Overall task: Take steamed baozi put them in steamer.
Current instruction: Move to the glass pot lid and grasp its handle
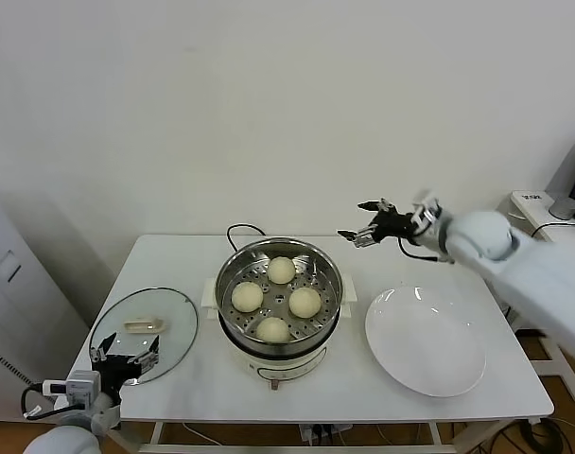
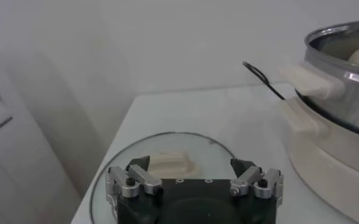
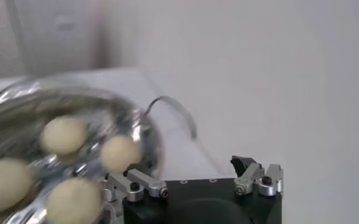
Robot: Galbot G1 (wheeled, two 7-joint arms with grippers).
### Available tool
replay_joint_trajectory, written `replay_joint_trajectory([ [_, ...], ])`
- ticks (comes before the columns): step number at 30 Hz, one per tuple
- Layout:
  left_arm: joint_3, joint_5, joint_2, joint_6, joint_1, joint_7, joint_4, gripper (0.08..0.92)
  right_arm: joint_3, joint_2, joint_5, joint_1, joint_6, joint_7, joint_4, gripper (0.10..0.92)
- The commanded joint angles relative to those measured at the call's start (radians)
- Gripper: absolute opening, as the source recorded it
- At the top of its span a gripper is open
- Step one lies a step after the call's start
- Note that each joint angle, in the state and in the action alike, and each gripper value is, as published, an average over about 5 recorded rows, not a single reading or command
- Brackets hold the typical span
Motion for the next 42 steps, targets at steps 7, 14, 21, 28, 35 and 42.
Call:
replay_joint_trajectory([
  [7,0.007,0.290,0.025,-0.143,0.003,0.132,0.049,0.823,1.128,0.376,-0.294,-0.994,0.299,0.163,0.068,0.823],
  [14,-0.010,0.700,0.022,-0.303,0.049,0.155,0.140,0.823,1.205,0.505,-0.331,-1.065,0.323,0.109,0.078,0.823],
  [21,-0.046,1.104,-0.004,-0.439,0.033,0.157,0.282,0.823,1.227,0.575,-0.379,-1.102,0.343,0.048,0.067,0.823],
  [28,-0.083,1.477,-0.051,-0.582,-0.049,0.126,0.430,0.823,1.219,0.601,-0.409,-1.099,0.351,0.029,0.051,0.823],
  [35,-0.096,1.716,-0.100,-0.659,-0.102,0.063,0.515,0.823,1.210,0.614,-0.421,-1.091,0.351,0.026,0.035,0.823],
  [42,-0.119,1.861,-0.128,-0.678,-0.152,-0.018,0.585,0.823,1.198,0.618,-0.431,-1.084,0.350,0.018,0.027,0.823],
])
